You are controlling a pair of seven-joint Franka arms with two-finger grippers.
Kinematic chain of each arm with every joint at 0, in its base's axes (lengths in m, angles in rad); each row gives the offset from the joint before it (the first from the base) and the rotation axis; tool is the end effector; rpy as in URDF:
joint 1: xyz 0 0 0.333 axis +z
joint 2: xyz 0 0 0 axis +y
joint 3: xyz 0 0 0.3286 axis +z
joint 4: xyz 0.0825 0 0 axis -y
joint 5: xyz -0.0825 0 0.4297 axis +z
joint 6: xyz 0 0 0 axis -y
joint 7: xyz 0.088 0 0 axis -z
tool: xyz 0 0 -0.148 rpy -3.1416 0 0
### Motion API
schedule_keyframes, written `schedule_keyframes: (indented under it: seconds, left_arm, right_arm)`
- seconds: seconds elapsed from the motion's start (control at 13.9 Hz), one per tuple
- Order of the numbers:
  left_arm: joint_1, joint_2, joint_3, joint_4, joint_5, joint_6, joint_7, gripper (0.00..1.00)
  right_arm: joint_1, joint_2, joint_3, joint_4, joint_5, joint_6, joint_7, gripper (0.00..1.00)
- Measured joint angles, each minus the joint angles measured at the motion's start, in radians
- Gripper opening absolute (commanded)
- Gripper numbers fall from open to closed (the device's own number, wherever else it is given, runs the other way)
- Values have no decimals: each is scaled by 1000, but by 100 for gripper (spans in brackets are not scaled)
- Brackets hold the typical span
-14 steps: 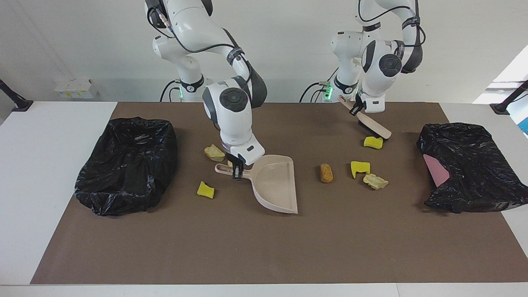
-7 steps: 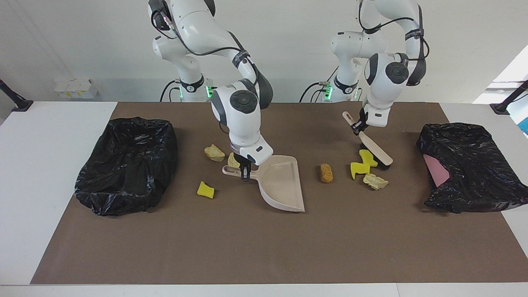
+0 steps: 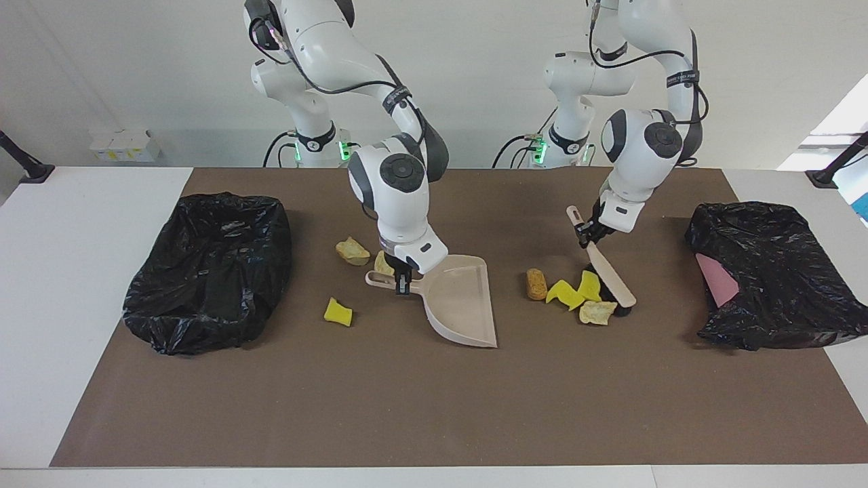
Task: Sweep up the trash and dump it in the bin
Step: 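Sweep the yellow pieces into the dustpan with the left gripper's brush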
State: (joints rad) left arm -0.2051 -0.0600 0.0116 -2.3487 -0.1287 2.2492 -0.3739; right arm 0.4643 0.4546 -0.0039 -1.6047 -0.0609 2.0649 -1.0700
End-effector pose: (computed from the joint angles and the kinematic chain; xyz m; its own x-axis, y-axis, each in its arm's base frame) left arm 0.5117 -0.1082 0.2945 0.9635 0.2566 -0.0760 0.2622 -0.9621 0.0748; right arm 0.6522 0.3177 0.3158 0.0120 0.9989 -0.0463 0.9995 -0.0105 0.0308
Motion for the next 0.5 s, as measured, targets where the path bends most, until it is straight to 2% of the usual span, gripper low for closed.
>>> schedule_keyframes:
  seconds: [0.29, 0.5]
  left_arm:
    - [-67, 55, -17, 21, -80, 76, 46, 0]
    - [-136, 87, -22, 61, -150, 82, 47, 0]
  right_arm:
    - [0, 0, 0, 0, 0, 0, 0, 0]
    - [0, 0, 0, 0, 0, 0, 0, 0]
